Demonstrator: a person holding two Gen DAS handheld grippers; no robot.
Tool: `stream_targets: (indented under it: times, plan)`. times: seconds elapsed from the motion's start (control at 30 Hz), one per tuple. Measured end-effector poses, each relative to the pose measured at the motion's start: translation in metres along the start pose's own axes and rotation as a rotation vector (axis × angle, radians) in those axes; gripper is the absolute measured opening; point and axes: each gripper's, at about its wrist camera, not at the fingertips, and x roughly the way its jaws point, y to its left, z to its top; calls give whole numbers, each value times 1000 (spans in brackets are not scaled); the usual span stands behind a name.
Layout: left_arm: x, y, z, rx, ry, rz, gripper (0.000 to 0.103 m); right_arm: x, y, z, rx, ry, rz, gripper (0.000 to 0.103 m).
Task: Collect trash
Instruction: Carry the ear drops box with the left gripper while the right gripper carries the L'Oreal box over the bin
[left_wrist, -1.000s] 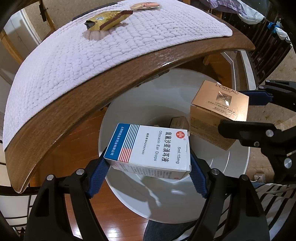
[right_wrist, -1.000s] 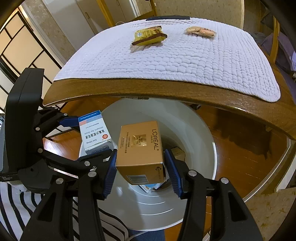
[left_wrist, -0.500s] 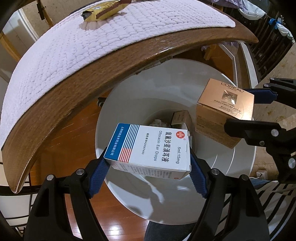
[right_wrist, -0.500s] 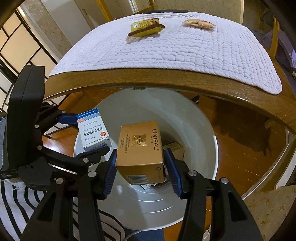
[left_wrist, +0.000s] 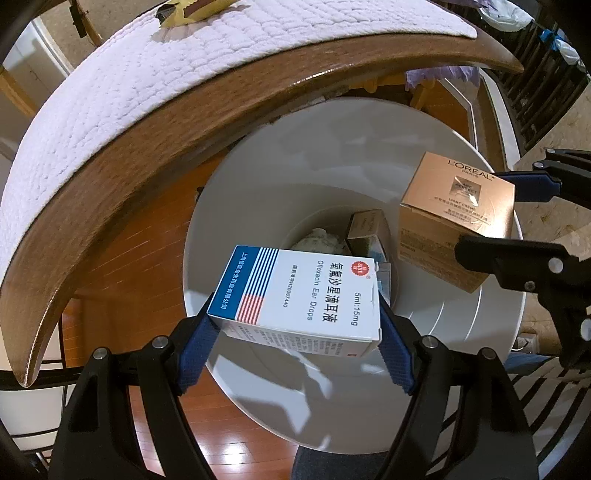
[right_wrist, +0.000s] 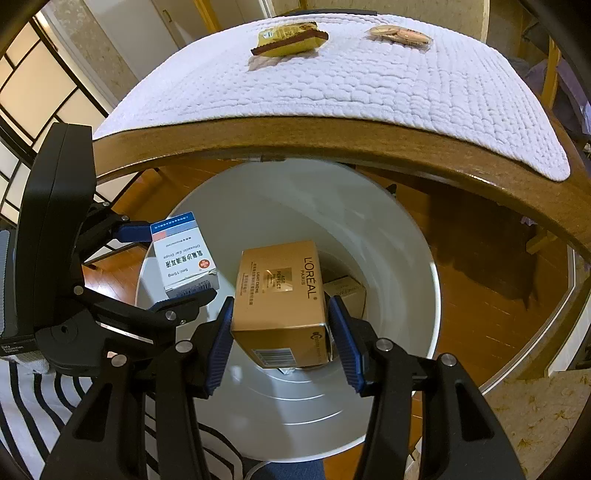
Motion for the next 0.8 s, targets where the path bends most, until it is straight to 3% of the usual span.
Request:
stream_targets:
  times: [0.8]
  plan:
    - [8, 0, 3, 10, 16, 1, 79, 7, -1, 3, 5, 20, -5, 50]
